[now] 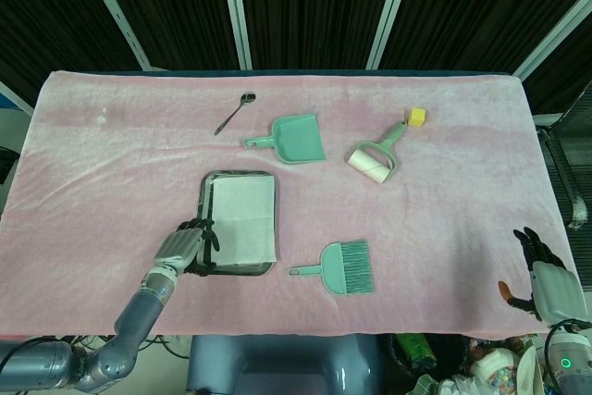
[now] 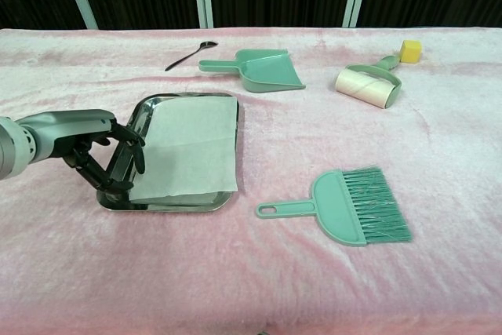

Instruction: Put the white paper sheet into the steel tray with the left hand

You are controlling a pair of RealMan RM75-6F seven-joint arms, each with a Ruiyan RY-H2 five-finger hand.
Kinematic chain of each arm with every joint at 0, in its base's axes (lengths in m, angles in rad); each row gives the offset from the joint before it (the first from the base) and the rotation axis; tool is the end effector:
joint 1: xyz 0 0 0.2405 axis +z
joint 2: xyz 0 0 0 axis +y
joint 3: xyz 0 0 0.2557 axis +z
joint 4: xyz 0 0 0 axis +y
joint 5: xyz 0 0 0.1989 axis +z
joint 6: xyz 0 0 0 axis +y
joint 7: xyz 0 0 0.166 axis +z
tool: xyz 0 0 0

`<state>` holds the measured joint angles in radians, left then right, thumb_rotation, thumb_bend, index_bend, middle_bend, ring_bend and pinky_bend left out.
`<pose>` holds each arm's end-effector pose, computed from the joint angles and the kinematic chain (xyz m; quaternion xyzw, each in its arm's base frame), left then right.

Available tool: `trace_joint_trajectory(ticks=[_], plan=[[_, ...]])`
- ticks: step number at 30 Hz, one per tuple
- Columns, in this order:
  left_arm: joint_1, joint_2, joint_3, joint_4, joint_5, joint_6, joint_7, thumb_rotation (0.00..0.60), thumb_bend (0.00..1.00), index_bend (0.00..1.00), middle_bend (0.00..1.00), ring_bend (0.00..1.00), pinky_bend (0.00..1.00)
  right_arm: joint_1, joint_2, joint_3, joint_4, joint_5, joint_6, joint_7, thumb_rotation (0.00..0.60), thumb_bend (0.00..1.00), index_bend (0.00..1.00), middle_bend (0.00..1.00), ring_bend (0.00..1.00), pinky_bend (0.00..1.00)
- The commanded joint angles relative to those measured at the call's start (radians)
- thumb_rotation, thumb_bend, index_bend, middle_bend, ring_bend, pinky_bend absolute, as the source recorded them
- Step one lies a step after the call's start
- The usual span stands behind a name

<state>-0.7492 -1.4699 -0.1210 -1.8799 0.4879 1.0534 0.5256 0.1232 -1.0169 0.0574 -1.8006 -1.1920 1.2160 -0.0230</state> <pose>-0.1634 0.2941 -0.0247 -0.6615 -0.5973 -0.2422 0.3835 -0.3269 -0.2012 0.1575 0.5422 -0.5422 0.2942 0.5706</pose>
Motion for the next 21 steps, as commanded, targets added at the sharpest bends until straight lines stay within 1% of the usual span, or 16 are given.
trace_joint_trajectory(ticks=[1, 3, 6, 10, 12, 13, 17, 21], plan=[[-0.017, 0.031, 0.013, -0.024, -0.023, -0.008, 0.029, 0.600, 0.35, 0.42, 0.09, 0.00, 0.00, 0.000, 0.000, 0.000, 0.000, -0.001, 0.000, 0.001, 0.600, 0.27, 0.04, 0.01, 0.10, 0.19], [-0.026, 0.046, 0.012, -0.029, -0.028, -0.016, 0.032, 0.600, 0.35, 0.42, 0.09, 0.00, 0.00, 0.000, 0.000, 0.000, 0.001, -0.001, 0.001, 0.001, 0.600, 0.27, 0.04, 0.01, 0.10, 0.19], [-0.023, 0.048, 0.005, 0.000, 0.040, -0.043, -0.007, 0.600, 0.35, 0.42, 0.09, 0.00, 0.00, 0.000, -0.001, 0.000, 0.001, -0.003, 0.002, 0.001, 0.600, 0.27, 0.04, 0.01, 0.10, 0.19], [0.003, 0.033, 0.002, 0.077, 0.208, -0.098, -0.113, 0.600, 0.36, 0.41, 0.09, 0.00, 0.00, -0.001, -0.001, 0.000, 0.001, -0.002, 0.003, 0.000, 0.600, 0.27, 0.04, 0.01, 0.10, 0.19], [0.019, 0.017, 0.011, 0.143, 0.345, -0.122, -0.179, 0.600, 0.36, 0.38, 0.09, 0.00, 0.00, -0.001, -0.001, 0.000, 0.001, -0.001, 0.004, -0.001, 0.600, 0.27, 0.04, 0.01, 0.10, 0.19], [0.024, 0.009, 0.014, 0.167, 0.389, -0.129, -0.205, 0.600, 0.36, 0.37, 0.09, 0.00, 0.00, -0.001, -0.001, 0.000, 0.001, -0.001, 0.003, -0.001, 0.600, 0.27, 0.04, 0.01, 0.10, 0.19], [0.036, -0.029, 0.016, 0.268, 0.542, -0.156, -0.329, 0.600, 0.37, 0.32, 0.09, 0.00, 0.00, -0.001, -0.002, 0.000, 0.001, -0.001, 0.004, -0.001, 0.600, 0.27, 0.04, 0.01, 0.10, 0.19], [0.030, -0.076, 0.014, 0.371, 0.686, -0.170, -0.452, 0.600, 0.38, 0.31, 0.09, 0.00, 0.00, -0.001, -0.001, 0.000, 0.000, 0.001, 0.003, -0.002, 0.600, 0.27, 0.04, 0.01, 0.10, 0.19]])
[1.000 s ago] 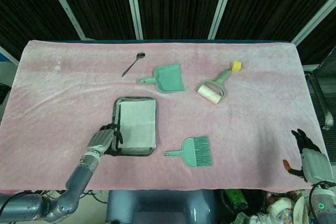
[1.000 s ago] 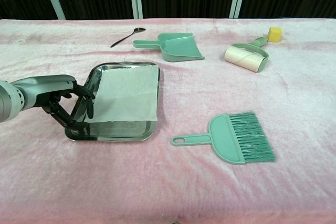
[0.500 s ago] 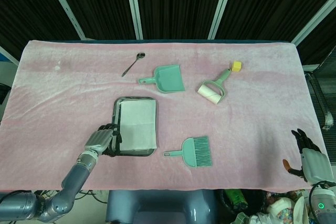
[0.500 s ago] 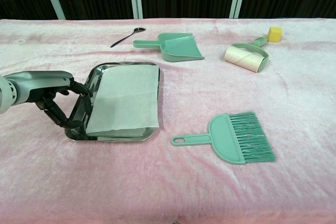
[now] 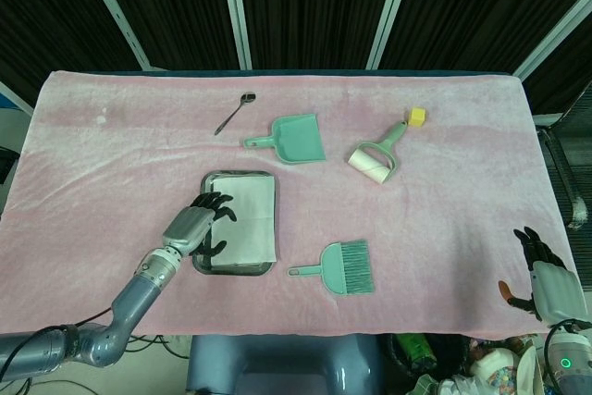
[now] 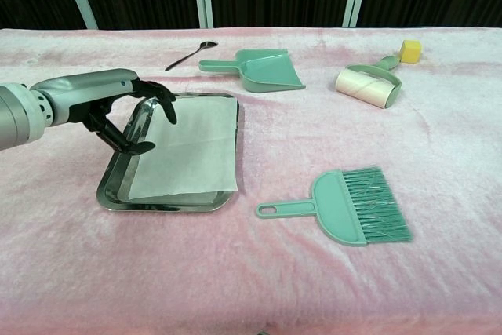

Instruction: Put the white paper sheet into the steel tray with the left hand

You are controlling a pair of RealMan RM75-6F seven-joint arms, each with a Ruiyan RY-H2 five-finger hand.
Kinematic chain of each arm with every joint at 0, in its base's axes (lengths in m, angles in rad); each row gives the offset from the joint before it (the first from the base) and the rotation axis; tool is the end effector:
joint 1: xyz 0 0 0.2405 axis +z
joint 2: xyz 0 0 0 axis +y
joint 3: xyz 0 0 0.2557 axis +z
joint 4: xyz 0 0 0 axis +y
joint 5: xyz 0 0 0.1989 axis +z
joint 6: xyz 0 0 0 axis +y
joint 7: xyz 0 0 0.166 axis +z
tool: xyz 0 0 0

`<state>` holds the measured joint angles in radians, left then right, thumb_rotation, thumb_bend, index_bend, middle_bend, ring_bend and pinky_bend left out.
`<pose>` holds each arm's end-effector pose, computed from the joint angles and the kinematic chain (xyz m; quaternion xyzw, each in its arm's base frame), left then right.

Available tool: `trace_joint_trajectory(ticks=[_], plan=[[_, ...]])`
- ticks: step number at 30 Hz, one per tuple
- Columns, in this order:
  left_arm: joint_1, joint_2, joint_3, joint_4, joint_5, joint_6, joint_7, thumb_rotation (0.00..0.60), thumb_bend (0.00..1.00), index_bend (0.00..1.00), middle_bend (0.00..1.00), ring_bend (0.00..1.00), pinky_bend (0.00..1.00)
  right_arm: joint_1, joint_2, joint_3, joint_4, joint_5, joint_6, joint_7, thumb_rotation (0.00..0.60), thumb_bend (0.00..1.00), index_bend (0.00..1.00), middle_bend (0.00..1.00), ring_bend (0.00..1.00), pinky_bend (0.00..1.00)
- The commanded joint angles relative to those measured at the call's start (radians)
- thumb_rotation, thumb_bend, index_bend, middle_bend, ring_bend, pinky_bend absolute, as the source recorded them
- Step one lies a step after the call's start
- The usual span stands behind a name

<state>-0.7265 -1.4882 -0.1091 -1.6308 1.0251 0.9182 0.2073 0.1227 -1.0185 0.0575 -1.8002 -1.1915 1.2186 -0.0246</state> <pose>-0.1495 0.3269 -0.0225 -0.7212 -0.4900 -0.3546 0.3378 -0.3269 -0.2011 0.1575 0.5417 -0.5416 0.2945 0.5714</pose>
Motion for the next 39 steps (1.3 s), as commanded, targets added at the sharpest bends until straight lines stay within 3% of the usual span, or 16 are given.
trace_joint_trajectory(ticks=[1, 5, 10, 39], plan=[[0.005, -0.068, 0.003, 0.146, 0.176, -0.038, -0.160, 0.600, 0.38, 0.31, 0.10, 0.00, 0.00, 0.000, 0.000, 0.000, 0.000, 0.000, 0.001, 0.000, 0.600, 0.27, 0.04, 0.01, 0.10, 0.19], [-0.015, -0.114, 0.005, 0.245, 0.260, -0.054, -0.252, 0.600, 0.38, 0.31, 0.11, 0.00, 0.00, -0.001, 0.001, 0.001, -0.001, 0.004, 0.000, 0.003, 0.600, 0.27, 0.04, 0.01, 0.10, 0.19], [-0.028, -0.149, 0.022, 0.316, 0.299, -0.070, -0.264, 0.600, 0.38, 0.31, 0.11, 0.00, 0.00, 0.000, 0.003, 0.001, -0.004, 0.005, -0.002, 0.004, 0.600, 0.27, 0.04, 0.01, 0.10, 0.19], [-0.050, -0.127, 0.081, 0.357, 0.380, -0.131, -0.280, 0.600, 0.38, 0.30, 0.11, 0.00, 0.00, 0.001, 0.007, 0.002, -0.010, 0.012, -0.009, 0.011, 0.600, 0.27, 0.04, 0.01, 0.10, 0.21]])
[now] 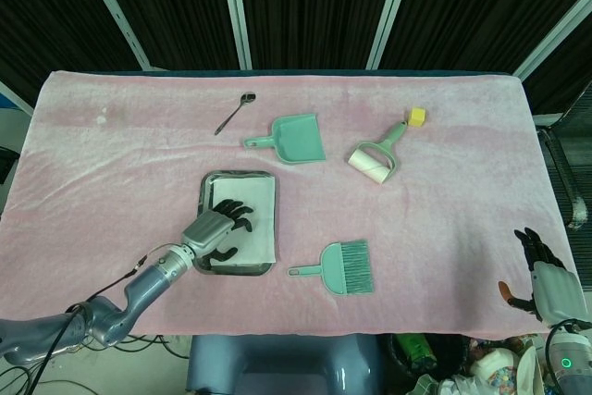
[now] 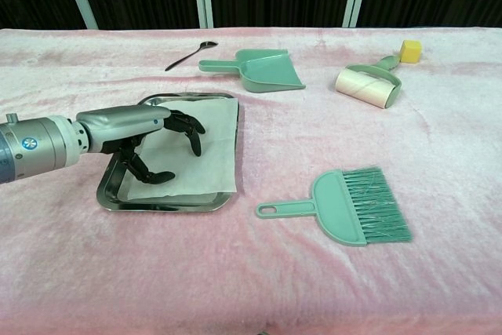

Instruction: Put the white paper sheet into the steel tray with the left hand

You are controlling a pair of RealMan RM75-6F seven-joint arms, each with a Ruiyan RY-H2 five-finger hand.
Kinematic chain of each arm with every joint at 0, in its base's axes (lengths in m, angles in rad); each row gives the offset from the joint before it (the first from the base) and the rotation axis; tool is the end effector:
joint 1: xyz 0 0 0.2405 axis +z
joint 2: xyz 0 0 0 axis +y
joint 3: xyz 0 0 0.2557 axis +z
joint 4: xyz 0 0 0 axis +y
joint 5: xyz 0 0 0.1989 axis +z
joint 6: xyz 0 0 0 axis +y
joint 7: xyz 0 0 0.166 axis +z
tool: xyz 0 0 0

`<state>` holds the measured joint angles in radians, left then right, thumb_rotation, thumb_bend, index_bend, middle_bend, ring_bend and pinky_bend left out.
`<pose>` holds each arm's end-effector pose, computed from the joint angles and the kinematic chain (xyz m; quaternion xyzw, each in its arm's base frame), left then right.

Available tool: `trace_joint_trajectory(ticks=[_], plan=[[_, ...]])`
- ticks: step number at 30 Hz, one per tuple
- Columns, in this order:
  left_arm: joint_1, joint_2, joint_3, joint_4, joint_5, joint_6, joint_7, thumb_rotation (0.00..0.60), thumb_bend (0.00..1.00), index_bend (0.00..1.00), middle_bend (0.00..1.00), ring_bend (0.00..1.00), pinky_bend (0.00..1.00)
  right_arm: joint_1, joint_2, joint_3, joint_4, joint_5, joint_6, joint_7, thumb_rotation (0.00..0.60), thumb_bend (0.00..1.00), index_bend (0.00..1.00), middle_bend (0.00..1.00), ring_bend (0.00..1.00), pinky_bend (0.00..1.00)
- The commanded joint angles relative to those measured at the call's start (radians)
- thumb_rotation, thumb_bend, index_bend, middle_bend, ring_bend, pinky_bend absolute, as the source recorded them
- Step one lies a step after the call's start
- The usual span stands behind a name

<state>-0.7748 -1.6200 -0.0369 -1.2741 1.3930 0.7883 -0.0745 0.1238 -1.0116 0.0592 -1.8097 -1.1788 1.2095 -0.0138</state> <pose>-0.1637 0.3376 -0.0688 -0.8012 -0.4141 -0.3282 0.2810 -0.3271 -0.2008 0.1579 0.5357 -0.5501 0.2948 0.5689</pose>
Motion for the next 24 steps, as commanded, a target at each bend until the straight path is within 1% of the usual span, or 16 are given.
trace_joint_trajectory(ticks=[1, 7, 18, 24], plan=[[-0.002, 0.006, 0.012, 0.002, 0.017, -0.001, 0.003, 0.600, 0.38, 0.30, 0.11, 0.00, 0.00, 0.000, 0.000, 0.000, 0.000, -0.001, 0.000, 0.000, 0.600, 0.27, 0.04, 0.01, 0.10, 0.21], [0.002, 0.002, 0.023, 0.019, 0.038, 0.017, 0.019, 0.600, 0.38, 0.30, 0.11, 0.00, 0.00, 0.000, 0.001, 0.000, -0.001, 0.000, 0.000, 0.002, 0.600, 0.27, 0.04, 0.01, 0.10, 0.21], [0.000, 0.004, 0.032, 0.024, 0.040, -0.002, 0.005, 0.600, 0.38, 0.30, 0.11, 0.00, 0.00, 0.000, 0.001, 0.000, -0.001, 0.002, -0.002, 0.003, 0.600, 0.27, 0.04, 0.01, 0.10, 0.21], [0.001, 0.007, 0.032, 0.026, 0.037, -0.001, 0.025, 0.600, 0.38, 0.30, 0.11, 0.00, 0.00, 0.001, 0.001, 0.000, -0.001, 0.002, -0.002, 0.003, 0.600, 0.27, 0.04, 0.01, 0.10, 0.21]])
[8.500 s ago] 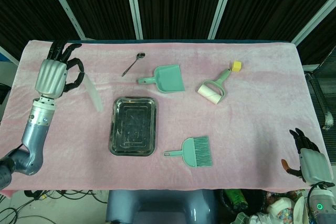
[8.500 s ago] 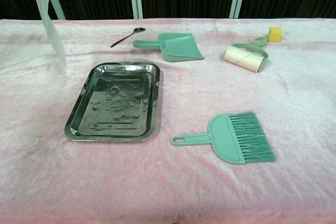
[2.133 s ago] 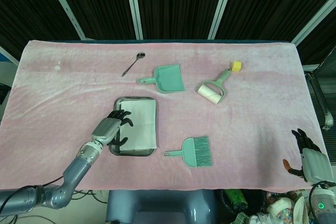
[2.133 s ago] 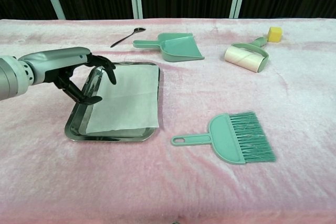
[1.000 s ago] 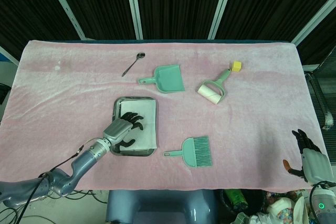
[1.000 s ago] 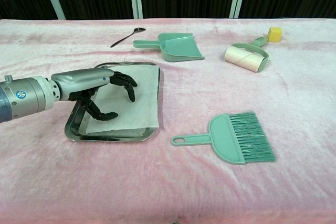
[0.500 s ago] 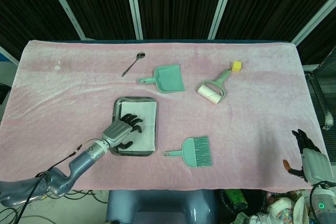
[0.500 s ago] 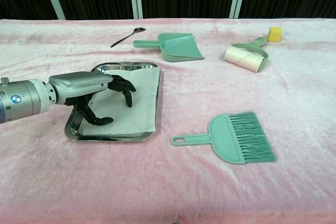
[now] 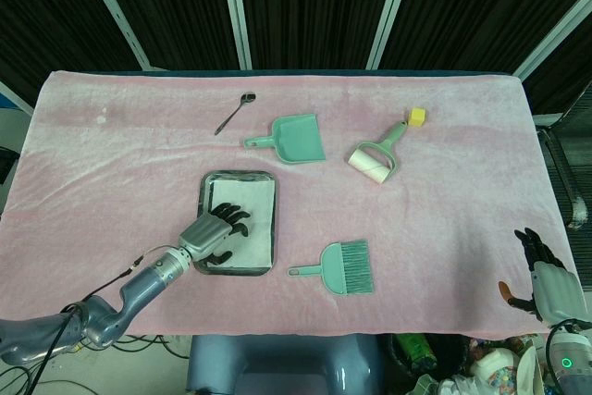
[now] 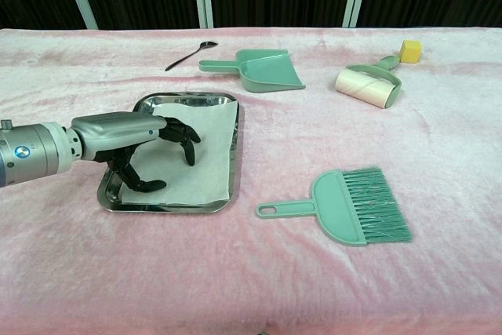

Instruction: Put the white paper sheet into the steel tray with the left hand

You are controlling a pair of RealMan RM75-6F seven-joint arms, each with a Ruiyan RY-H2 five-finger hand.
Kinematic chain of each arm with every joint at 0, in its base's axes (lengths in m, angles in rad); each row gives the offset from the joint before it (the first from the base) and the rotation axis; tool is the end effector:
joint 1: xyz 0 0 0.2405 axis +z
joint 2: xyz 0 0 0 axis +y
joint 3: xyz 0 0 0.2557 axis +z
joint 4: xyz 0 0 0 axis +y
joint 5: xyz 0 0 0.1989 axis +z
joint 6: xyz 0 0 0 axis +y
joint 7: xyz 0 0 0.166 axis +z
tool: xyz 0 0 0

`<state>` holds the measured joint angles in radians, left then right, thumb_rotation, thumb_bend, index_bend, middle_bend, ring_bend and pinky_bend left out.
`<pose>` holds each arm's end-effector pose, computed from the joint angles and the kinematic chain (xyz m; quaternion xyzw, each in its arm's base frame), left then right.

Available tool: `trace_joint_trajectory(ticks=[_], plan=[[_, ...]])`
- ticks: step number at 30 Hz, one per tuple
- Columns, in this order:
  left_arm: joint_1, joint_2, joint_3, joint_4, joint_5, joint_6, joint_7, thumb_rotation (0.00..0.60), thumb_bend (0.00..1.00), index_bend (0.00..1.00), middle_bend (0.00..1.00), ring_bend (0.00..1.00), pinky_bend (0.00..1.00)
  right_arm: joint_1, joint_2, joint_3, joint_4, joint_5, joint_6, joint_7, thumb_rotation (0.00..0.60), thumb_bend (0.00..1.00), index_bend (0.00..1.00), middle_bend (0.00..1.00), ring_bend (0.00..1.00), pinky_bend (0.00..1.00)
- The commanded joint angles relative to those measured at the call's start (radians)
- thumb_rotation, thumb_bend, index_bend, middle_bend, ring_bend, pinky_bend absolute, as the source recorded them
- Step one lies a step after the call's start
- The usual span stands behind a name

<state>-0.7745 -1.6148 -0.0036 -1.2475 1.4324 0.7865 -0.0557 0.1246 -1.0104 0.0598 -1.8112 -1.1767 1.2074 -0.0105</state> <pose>-0.1739 0.3345 -0.0698 -0.8227 -0.3847 -0.3068 0.2848 -0.3270 -0.2010 0.1580 0.5345 -0.5518 0.2954 0.5680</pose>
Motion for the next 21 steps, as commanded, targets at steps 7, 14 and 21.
trace_joint_trajectory(ticks=[7, 14, 21], plan=[[0.012, -0.009, -0.020, 0.000, -0.011, 0.042, 0.033, 0.600, 0.38, 0.30, 0.11, 0.00, 0.00, 0.000, 0.000, 0.000, 0.000, 0.000, 0.000, -0.001, 0.600, 0.27, 0.04, 0.01, 0.10, 0.21], [0.020, 0.030, -0.034, -0.068, -0.029, 0.060, 0.071, 0.600, 0.38, 0.29, 0.10, 0.00, 0.00, 0.001, -0.002, 0.000, 0.002, 0.001, 0.000, -0.004, 0.600, 0.27, 0.04, 0.01, 0.10, 0.21], [0.045, 0.123, -0.065, -0.170, 0.022, 0.209, 0.207, 0.600, 0.38, 0.29, 0.10, 0.00, 0.00, 0.000, -0.002, 0.001, 0.002, 0.001, 0.006, -0.007, 0.600, 0.27, 0.04, 0.01, 0.10, 0.21]])
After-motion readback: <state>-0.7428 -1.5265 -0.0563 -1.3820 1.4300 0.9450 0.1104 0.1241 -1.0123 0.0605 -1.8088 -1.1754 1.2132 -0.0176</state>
